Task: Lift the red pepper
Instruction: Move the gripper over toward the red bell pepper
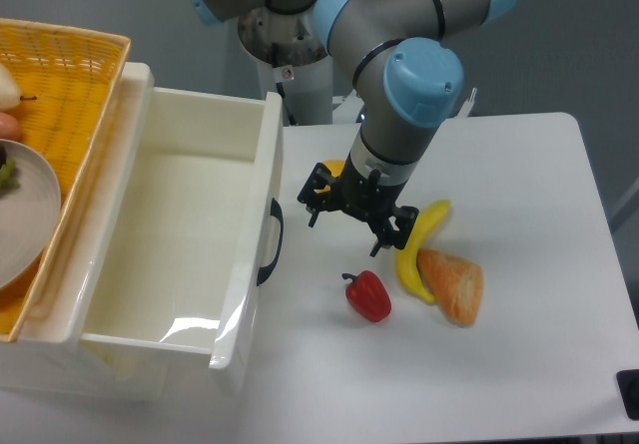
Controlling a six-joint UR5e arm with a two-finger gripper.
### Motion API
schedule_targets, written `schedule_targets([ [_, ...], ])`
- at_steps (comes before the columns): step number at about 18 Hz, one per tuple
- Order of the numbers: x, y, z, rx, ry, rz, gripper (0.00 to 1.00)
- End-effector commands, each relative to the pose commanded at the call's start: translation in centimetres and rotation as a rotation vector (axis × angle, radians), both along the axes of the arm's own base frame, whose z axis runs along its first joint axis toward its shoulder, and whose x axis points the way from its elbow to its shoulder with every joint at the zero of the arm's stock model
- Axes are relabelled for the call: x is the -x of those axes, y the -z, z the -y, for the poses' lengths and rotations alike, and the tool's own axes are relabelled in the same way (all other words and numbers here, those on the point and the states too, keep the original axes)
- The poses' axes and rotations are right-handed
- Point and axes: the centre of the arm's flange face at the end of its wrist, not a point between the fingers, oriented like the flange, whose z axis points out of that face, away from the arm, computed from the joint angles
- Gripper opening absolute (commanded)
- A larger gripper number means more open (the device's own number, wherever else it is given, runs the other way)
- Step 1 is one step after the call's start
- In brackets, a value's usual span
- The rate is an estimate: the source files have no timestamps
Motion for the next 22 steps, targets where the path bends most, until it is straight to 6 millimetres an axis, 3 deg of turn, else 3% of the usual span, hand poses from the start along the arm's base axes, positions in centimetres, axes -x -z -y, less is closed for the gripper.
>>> schedule_targets([
  [10, 0.5, 1.7, -0.5, -0.016, -0.009, -0.019, 1.0],
  [15, 1.3, 3.9, 1.4, 0.009, -0.07, 0.012, 1.0],
  [22, 3.6, 4.0, 3.5, 0.016, -0.211, 0.021, 1.0],
])
